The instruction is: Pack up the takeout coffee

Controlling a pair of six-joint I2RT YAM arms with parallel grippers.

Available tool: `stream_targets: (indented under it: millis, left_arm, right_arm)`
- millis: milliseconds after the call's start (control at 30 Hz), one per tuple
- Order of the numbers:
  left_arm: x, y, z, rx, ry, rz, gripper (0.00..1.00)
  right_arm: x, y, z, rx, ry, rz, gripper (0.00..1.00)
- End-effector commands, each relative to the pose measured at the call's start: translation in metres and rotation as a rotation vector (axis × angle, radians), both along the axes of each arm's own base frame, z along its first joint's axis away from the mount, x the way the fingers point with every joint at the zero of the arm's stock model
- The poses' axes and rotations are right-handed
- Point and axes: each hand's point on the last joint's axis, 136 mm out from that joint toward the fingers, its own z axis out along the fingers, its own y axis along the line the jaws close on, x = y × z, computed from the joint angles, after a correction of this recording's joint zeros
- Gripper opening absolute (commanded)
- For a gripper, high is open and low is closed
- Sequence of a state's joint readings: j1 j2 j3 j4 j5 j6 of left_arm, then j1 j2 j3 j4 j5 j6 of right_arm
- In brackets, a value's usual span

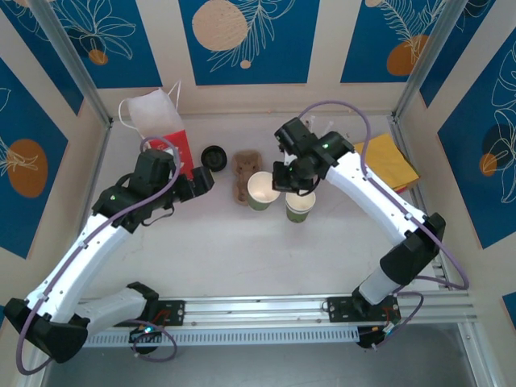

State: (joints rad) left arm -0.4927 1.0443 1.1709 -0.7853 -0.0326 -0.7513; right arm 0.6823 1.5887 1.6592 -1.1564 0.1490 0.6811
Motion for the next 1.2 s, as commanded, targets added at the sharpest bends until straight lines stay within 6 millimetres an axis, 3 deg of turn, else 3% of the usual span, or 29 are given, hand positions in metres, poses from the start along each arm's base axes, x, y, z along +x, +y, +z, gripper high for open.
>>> stream_targets:
  millis: [0, 133, 467, 1100, 1167]
  left_arm:
    - [-0.01, 0.014, -0.006, 0.056, 0.016, 0.012, 1.0]
    - [-0.013, 0.017, -0.009, 0.065, 0.02, 0.008, 1.0]
    - [-0.017, 0.015, -0.012, 0.064, 0.025, -0.015, 1.0]
    - [-0.018, 0.013, -0.02, 0.057, 0.048, -0.02, 1.0]
    - [-0.018, 0.013, -0.02, 0.055, 0.049, -0.019, 1.0]
  right_arm:
    - [-0.007, 0.017, -0.024, -0.008, 0.05, 0.01, 0.0]
    - [-0.014, 0.029, -0.05, -0.048, 0.099, 0.042, 0.0]
    - [-0.03, 0.046, -0.094, -0.117, 0.16, 0.103, 0.0]
    - [-0.041, 0.037, -0.123, -0.206, 0.19, 0.114, 0.0]
    - [-0.042, 0.037, -0.123, -0.206, 0.191, 0.116, 0.05]
